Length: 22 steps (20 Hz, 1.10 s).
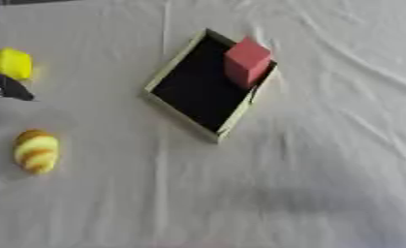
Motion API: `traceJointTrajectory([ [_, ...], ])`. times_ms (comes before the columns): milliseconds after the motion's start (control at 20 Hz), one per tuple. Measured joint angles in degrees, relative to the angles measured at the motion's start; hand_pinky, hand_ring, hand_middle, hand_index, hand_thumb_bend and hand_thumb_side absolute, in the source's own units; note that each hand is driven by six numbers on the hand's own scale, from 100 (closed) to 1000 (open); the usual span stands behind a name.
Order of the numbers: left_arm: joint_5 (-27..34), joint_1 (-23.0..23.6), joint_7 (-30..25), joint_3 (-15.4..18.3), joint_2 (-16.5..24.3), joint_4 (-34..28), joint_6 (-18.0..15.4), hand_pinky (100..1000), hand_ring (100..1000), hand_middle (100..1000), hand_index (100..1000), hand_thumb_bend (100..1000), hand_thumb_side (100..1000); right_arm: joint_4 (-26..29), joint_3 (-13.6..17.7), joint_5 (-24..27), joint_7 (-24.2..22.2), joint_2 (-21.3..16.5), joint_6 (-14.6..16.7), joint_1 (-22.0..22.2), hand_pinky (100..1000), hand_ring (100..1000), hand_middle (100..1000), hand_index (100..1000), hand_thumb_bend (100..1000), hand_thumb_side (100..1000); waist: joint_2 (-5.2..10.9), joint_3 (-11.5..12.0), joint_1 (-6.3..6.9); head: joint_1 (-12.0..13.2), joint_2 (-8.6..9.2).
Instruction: Pick up objects on the table and place them in the box.
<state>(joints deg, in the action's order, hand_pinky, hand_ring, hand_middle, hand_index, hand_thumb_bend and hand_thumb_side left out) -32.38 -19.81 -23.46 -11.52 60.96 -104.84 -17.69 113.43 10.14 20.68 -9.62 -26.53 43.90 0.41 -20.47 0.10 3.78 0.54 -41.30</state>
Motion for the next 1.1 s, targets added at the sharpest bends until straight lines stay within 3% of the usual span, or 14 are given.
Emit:
traceJointTrajectory([
  [150,-3.0,-1.2,2.0,-1.2,-0.1,2.7,-2.6,885,845,819,931,763,100,0.0,-0.2,0.0,-0.2,0.0,-0.5,-0.4,1000,876,687,790,100,470,-0.03,-0.1,0.05,0.0,0.0],
  [550,-5.3,-5.1,3.3,-5.1,-2.1,8.3,-9.4,876,838,815,933,671,100,0.0,-0.3,0.0,-0.6,0.1,-1.5,-0.7,1000,875,684,789,100,470,-0.11,-0.6,0.29,0.0,0.0],
  [800,-3.8,-7.9,2.5,-7.3,-4.3,12.0,-11.5,861,835,828,941,564,100,0.0,-0.3,0.1,-0.6,0.5,-2.3,-1.0,1000,873,679,786,100,472,-0.2,-0.9,0.4,0.0,0.0],
  [1100,-1.9,-10.6,-0.9,-9.2,-6.7,15.2,-12.6,852,837,838,936,544,100,0.0,-0.3,0.1,-0.5,0.6,-3.1,-1.2,1000,872,676,785,100,470,-0.22,-1.2,0.72,0.1,-0.01],
])
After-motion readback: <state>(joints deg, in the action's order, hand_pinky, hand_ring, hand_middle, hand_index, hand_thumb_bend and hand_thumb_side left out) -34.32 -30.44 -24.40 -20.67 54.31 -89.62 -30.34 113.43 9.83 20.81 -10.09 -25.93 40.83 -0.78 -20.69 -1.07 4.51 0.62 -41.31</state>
